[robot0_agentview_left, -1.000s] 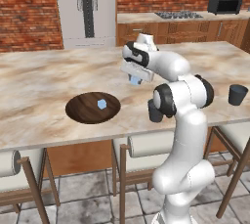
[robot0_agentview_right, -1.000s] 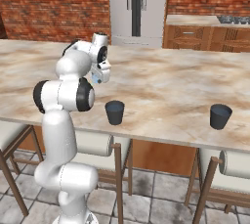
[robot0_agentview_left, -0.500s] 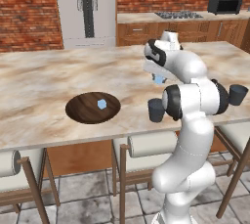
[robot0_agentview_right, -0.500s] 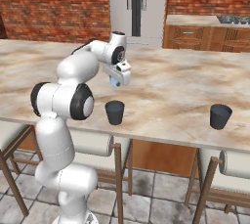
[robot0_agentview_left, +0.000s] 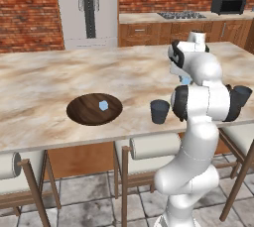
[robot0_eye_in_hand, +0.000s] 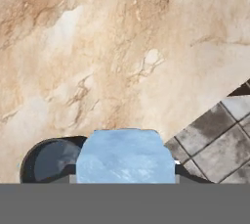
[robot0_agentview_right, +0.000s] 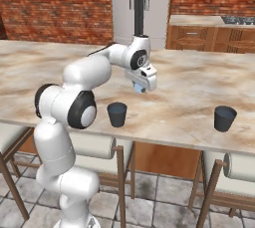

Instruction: There are four ice cubes in the ice bowl. Place two ice cubes in each glass of water.

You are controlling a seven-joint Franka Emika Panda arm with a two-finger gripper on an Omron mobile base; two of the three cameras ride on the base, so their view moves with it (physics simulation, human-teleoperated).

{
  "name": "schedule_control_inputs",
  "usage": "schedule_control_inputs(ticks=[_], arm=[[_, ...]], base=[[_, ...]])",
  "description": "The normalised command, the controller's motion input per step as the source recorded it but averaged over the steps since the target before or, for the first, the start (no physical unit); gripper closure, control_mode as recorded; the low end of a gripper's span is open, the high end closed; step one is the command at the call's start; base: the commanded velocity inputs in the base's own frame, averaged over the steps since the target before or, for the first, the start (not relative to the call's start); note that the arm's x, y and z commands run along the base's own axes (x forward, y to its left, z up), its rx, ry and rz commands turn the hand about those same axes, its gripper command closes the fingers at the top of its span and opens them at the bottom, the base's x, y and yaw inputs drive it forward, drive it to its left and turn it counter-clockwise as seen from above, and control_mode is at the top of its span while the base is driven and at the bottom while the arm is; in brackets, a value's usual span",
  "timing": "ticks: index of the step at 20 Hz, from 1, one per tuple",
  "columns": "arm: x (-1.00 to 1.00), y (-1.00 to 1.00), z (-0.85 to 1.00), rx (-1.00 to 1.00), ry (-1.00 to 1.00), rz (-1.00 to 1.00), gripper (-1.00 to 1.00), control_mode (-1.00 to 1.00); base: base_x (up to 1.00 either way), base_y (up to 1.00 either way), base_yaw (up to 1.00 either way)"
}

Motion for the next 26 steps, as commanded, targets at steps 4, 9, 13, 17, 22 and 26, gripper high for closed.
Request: schedule_control_inputs(ticks=[4,9,13,17,22,26], arm=[[-0.43,-1.0,-0.03,-0.02,0.0,-0.06,1.0,-1.0],[-0.11,-0.95,0.0,0.0,0.0,-0.17,1.0,-1.0],[0.0,-0.99,0.04,0.0,0.0,-0.15,1.0,-1.0],[0.0,-0.92,0.03,0.0,-0.02,-0.16,1.0,-1.0],[0.0,-0.81,0.0,0.0,-0.09,-0.12,1.0,-1.0],[0.0,-0.44,0.0,0.0,-0.18,-0.13,1.0,-1.0]], base=[[0.0,0.0,0.0],[0.0,0.0,0.0],[0.0,0.0,0.0],[0.0,0.0,0.0],[0.0,0.0,0.0],[0.0,0.0,0.0]])
